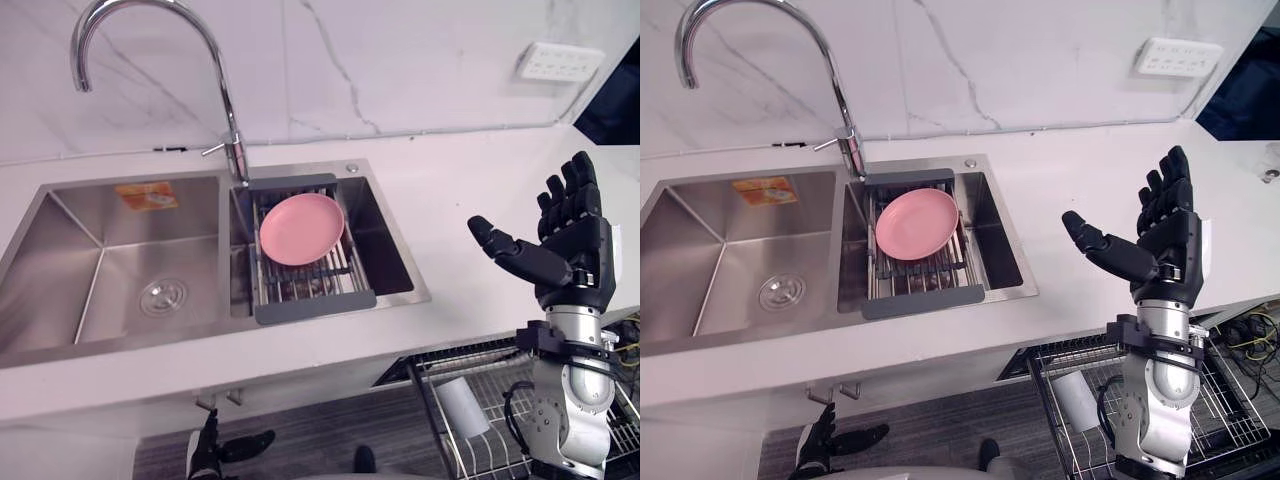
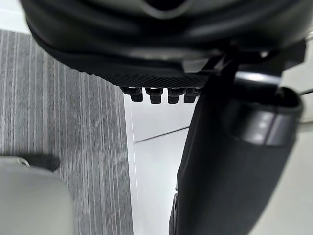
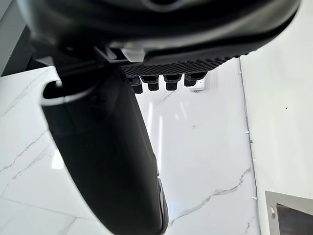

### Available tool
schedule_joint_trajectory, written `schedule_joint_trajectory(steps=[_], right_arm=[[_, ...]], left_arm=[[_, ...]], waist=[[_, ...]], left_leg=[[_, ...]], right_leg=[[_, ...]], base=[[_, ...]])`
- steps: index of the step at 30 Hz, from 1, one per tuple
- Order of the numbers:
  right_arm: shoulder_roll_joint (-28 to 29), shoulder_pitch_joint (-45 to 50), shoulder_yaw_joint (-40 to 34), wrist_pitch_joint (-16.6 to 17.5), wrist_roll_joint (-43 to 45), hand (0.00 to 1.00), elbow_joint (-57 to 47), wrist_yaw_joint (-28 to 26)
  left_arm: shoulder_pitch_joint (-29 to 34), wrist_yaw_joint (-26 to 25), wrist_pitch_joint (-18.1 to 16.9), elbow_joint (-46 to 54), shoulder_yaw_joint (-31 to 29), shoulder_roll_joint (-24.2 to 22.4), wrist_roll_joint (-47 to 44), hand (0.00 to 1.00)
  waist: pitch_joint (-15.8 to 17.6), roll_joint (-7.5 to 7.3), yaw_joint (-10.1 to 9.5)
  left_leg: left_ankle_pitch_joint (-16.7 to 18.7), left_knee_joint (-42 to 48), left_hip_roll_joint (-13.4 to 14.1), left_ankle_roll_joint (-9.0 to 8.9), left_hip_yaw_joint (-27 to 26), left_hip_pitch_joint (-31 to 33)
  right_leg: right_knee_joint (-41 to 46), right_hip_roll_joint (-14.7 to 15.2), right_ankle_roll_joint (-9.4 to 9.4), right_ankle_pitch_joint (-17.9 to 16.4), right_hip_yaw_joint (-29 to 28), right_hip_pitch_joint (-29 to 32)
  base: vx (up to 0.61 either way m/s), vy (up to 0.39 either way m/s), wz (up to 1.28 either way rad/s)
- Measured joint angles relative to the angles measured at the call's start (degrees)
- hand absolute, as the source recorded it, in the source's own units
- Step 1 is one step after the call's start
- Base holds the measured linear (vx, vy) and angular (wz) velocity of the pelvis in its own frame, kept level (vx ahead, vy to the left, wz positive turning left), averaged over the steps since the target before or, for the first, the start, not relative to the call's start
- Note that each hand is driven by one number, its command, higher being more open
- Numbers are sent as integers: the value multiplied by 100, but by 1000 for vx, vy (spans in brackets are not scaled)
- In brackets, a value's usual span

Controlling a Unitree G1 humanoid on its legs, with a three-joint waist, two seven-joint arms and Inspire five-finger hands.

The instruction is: Walk over to the sink, pick up the cup, carry it to the dishwasher, place the cup inside the dishwasher, then close the dishwasher door

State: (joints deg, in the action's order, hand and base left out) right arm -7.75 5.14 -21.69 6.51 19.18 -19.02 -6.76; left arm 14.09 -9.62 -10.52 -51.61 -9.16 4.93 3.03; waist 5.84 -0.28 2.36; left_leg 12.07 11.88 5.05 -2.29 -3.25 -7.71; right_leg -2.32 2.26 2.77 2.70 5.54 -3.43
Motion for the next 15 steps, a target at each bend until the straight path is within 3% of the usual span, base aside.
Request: schedule_joint_trajectory(steps=[2, 3, 4, 5, 6, 8, 9, 10, 14, 15], right_arm=[[-11, 13, 14, 0, 71, 100, -62, -149], [-48, 21, 20, 0, 124, 100, -119, -206], [-71, 23, 15, 0, 126, 100, -132, -211], [-94, 13, -44, 2, 138, 100, -110, -200], [-111, -7, -75, 6, 154, 100, -105, -196], [-197, -18, -152, 21, 207, 100, -107, -209], [-179, -2, -157, 20, 207, 100, -84, -196], [-197, -5, -128, 58, 208, 100, -89, -221], [-210, -30, 199, 86, 210, 100, -89, -328], [-205, -33, 260, 84, 209, 100, -89, -405]], left_arm=[[67, -215, -111, -27, -119, -53, 72, 100], [133, -320, -201, -23, -259, -92, 78, 100], [165, -376, -227, -28, -348, -143, 50, 100], [250, -472, -222, -35, -439, -238, 22, 100], [273, -503, -225, -34, -435, -257, 26, 100], [303, -571, -253, -29, -514, -315, 25, 100], [337, -621, -248, -37, -570, -343, 26, 100], [419, -675, -240, -47, -573, -396, 23, 100], [423, -1027, 21, -252, -798, -414, -328, 100], [380, -1183, 185, -284, -992, -442, -592, 100]], waist=[[21, -1, -3], [93, 94, -8], [164, 82, -17], [162, 132, -99], [166, 125, -131], [171, 137, -136], [174, 107, -154], [152, 135, -146], [104, 37, -176], [86, -18, -181]], left_leg=[[63, 1470, 11, -70, -150, 707], [49, 2429, 154, -71, -215, 1094], [158, 2793, 237, -101, -271, 1215], [551, 2565, 354, -105, -460, 1317], [569, 2249, 360, -82, -545, 1354], [381, 1161, 356, -89, -605, 1537], [-115, 827, 282, -92, -605, 1521], [-338, 718, 150, -97, -597, 1428], [-346, 495, -289, 111, -811, 1260], [-366, 483, -405, 311, -856, 1197]], right_leg=[[15, 81, -8, -59, 47, -47], [17, 80, -46, -153, 117, -195], [14, 84, -59, -220, 140, -313], [37, 107, -59, -222, 170, -440], [34, 154, -58, -222, 190, -457], [-25, 254, -29, -396, 313, -511], [-60, 364, 45, -453, 346, -580], [-61, 459, 164, -539, 343, -606], [-33, 867, 296, -554, 173, -624], [-41, 981, 451, -486, 138, -656]], base=[[24, 9, 3], [37, 29, 18], [54, 57, 24], [55, 69, 18], [38, 84, 22], [13, 102, 28], [16, 161, 24], [34, 186, 8], [127, 221, -17], [228, 219, -1]])
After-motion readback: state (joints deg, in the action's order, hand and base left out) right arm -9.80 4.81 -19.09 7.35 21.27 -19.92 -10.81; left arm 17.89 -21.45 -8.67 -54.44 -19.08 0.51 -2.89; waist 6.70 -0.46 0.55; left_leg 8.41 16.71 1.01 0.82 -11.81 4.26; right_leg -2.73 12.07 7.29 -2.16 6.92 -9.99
